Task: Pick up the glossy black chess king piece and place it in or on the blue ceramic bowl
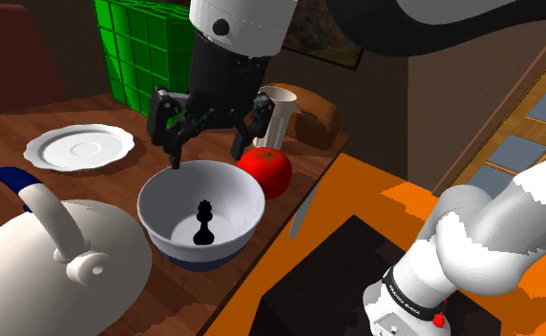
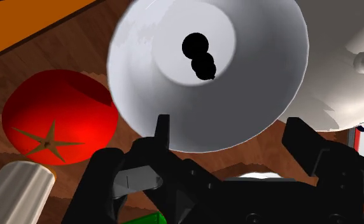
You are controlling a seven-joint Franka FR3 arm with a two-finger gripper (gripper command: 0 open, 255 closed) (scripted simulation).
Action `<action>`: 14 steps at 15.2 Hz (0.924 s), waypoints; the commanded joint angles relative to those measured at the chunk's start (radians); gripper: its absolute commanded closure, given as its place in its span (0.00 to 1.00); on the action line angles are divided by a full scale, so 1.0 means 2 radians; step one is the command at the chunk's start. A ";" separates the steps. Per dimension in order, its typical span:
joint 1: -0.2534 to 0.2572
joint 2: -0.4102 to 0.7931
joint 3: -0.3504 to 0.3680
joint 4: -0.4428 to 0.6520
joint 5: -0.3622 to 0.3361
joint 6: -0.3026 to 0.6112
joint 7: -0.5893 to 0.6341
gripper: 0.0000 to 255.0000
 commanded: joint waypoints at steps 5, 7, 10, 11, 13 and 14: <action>0.000 -0.006 -0.005 0.045 0.001 -0.050 -0.001 0.00; 0.000 -0.006 -0.006 0.058 0.000 -0.064 -0.001 0.00; 0.000 -0.006 -0.006 0.058 0.000 -0.064 -0.001 0.00; 0.000 -0.006 -0.006 0.058 0.000 -0.064 -0.001 0.00; 0.000 -0.006 -0.006 0.058 0.000 -0.064 -0.001 0.00; 0.000 -0.006 -0.006 0.058 0.000 -0.064 -0.001 0.00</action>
